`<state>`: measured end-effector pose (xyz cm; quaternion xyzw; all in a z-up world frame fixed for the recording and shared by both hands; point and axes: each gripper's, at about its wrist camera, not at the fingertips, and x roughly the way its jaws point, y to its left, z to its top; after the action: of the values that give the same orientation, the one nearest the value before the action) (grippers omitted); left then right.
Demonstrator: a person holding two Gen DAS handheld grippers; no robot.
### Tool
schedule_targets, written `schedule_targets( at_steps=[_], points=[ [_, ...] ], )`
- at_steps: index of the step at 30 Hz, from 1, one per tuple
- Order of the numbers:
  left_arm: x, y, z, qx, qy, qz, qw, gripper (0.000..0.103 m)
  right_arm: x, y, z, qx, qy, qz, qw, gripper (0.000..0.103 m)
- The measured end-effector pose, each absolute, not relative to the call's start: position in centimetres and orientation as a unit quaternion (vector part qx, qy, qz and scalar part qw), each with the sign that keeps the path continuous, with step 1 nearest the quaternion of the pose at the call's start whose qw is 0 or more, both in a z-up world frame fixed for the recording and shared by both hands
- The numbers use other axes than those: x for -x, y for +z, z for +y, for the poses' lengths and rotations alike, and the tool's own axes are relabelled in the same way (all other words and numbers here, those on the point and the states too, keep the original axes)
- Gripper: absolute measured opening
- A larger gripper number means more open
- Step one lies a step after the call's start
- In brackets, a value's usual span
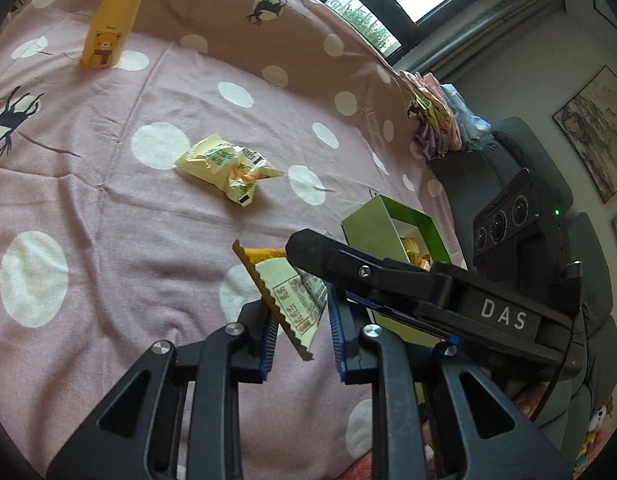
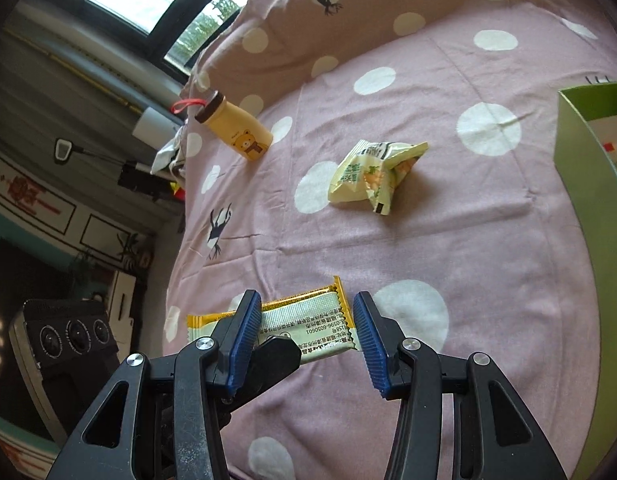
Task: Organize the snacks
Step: 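Carry the gold wafer bar over the green box, then drop the wafer bar into the green box by opening the right tool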
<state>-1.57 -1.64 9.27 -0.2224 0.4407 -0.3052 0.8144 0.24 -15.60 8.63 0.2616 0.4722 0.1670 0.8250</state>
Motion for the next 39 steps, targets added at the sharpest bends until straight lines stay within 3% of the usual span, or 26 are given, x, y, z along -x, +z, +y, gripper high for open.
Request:
schedule_targets(
  at_steps=[4, 20, 33, 39],
  points=[
    [0.8, 10.8, -3.6, 0.232, -0.347, 0.428, 0.802, 0.020, 0.4, 10.2, -17.2, -0.264, 0.157, 0.443, 0.842, 0.051],
    [0.8, 13.2, -19.1, 0.106, -0.464, 0.416, 0.775, 0.021, 5.8, 14.0, -29.4, -0.311, 0.030, 0.333, 0.890, 0.051],
    [1.3, 10.5, -26.8, 0.076, -0.502, 0.457, 0.730, 0.021, 8.9, 12.0, -36.7, -0.358, -0.100, 0.333, 0.867, 0.051],
    [2.0, 9.6, -27.6, 0.053, -0.483, 0.469, 0.738, 0.028, 9.0, 11.0, -37.8, -0.364, -0.124, 0.354, 0.852, 0.051]
  ],
)
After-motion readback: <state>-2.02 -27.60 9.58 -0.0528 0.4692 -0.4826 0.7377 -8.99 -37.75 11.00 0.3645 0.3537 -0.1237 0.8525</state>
